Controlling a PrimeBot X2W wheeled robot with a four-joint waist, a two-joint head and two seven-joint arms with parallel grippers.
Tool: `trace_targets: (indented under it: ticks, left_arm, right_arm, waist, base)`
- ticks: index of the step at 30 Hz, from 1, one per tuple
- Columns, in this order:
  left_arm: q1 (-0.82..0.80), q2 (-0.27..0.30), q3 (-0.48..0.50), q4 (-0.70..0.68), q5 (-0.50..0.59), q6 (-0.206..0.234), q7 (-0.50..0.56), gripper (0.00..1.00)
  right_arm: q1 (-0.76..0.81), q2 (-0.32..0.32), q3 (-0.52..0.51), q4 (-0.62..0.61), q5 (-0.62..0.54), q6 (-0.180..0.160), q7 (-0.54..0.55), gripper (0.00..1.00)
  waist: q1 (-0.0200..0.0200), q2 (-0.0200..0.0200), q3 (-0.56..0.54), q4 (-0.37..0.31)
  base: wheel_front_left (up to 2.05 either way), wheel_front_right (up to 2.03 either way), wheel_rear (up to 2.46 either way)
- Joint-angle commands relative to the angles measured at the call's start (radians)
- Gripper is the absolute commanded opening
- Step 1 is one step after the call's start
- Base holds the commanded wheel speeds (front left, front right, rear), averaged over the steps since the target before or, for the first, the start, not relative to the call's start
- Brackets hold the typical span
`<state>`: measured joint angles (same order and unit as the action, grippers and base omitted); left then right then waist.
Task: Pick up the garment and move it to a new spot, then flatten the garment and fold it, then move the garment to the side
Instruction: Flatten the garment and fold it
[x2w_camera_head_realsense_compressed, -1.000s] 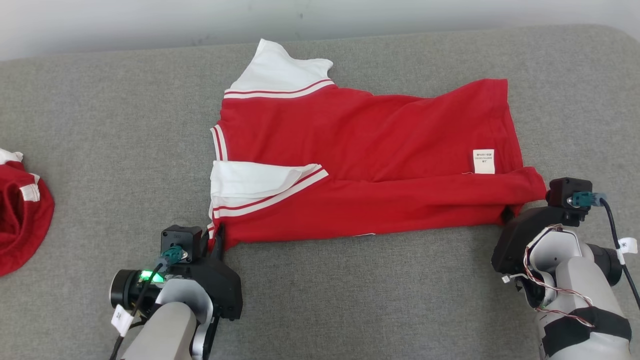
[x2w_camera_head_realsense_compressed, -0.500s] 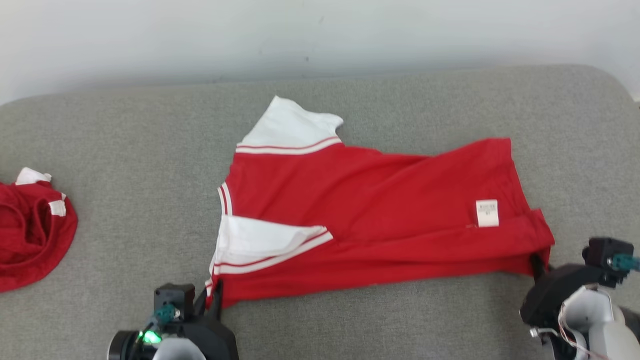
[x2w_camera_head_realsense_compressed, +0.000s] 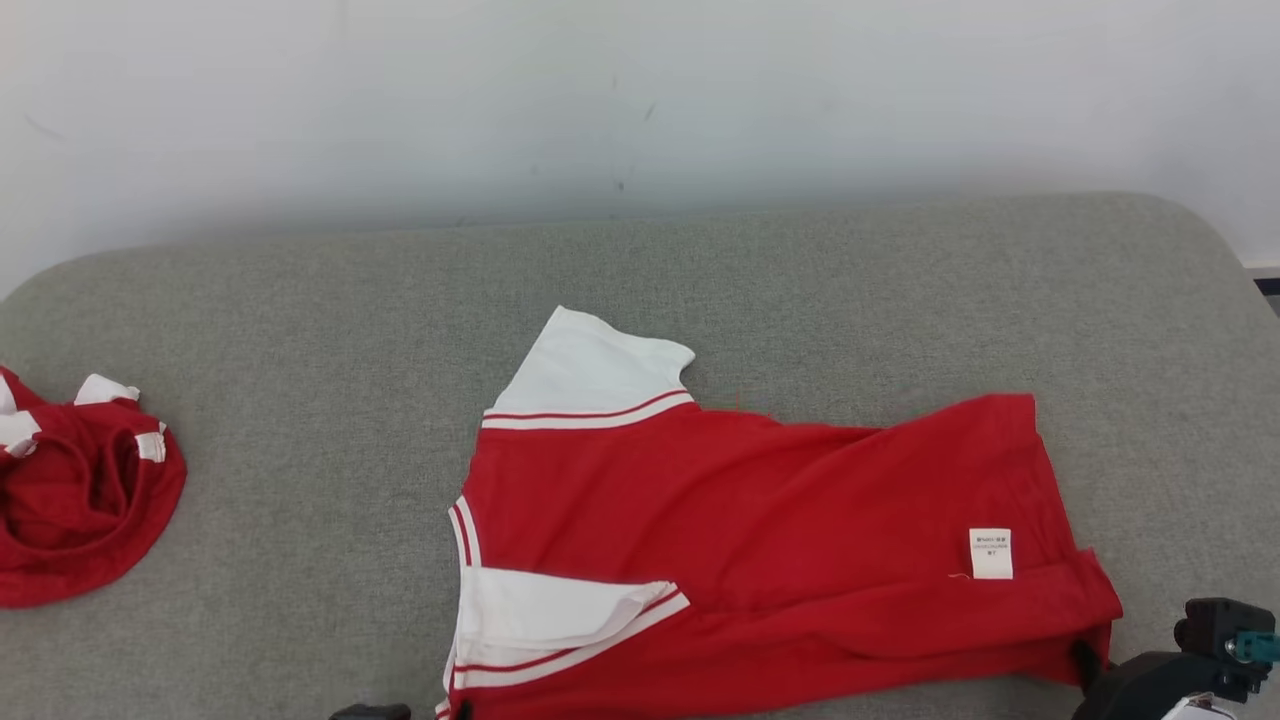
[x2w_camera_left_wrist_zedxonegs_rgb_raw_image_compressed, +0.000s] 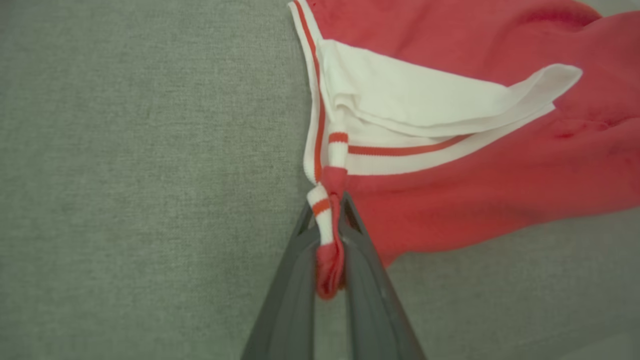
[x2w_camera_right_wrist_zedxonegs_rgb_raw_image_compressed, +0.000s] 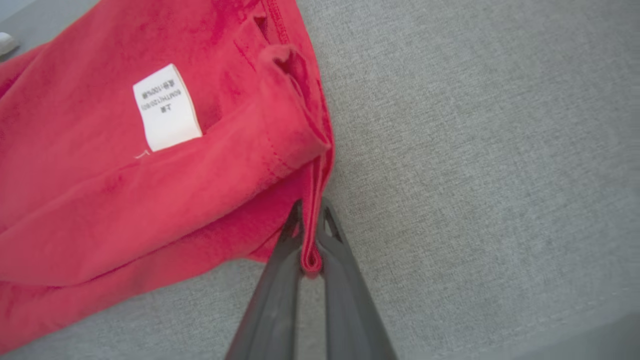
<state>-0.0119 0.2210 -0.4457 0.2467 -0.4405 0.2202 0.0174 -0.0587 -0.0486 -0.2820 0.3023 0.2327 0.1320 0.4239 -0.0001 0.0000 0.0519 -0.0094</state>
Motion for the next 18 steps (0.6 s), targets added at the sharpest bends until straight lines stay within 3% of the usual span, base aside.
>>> trace_targets:
  ticks: [1,2,3,11,18]
  left_arm:
    - [0.017,0.005,-0.001,-0.009,-0.008,0.009,0.001,0.35]
    - [0.023,0.007,-0.002,-0.013,-0.006,0.011,0.0,0.89]
    - [0.029,0.006,0.0,-0.015,-0.008,0.017,-0.005,1.0]
    - [0.038,0.007,0.018,-0.012,-0.013,0.033,-0.052,1.0]
    - [-0.053,0.041,0.018,-0.018,0.018,0.013,-0.045,1.0]
  right_arm:
    - [0.014,-0.003,-0.007,-0.006,-0.016,-0.003,0.004,0.0]
    - [0.021,-0.003,-0.007,-0.009,-0.028,-0.003,0.007,0.0]
    - [0.024,-0.003,-0.009,-0.011,-0.029,-0.003,0.01,1.0]
    - [0.042,-0.003,-0.027,-0.024,-0.058,-0.003,0.013,1.0]
    - [-0.003,-0.002,-0.082,-0.087,-0.107,-0.003,0.067,1.0]
  waist:
    - [0.0001,0.0,-0.011,-0.001]
    - [0.0001,0.0,-0.014,-0.001]
    - [0.0001,0.0,-0.018,-0.001]
    - [0.0001,0.0,-0.042,-0.004]
    - [0.0001,0.0,-0.038,-0.002]
  base:
    - [0.0,0.0,0.0]
    - [0.0,0.0,0.0]
    - [0.0,0.0,0.0]
    - [0.0,0.0,0.0]
    - [0.0,0.0,0.0]
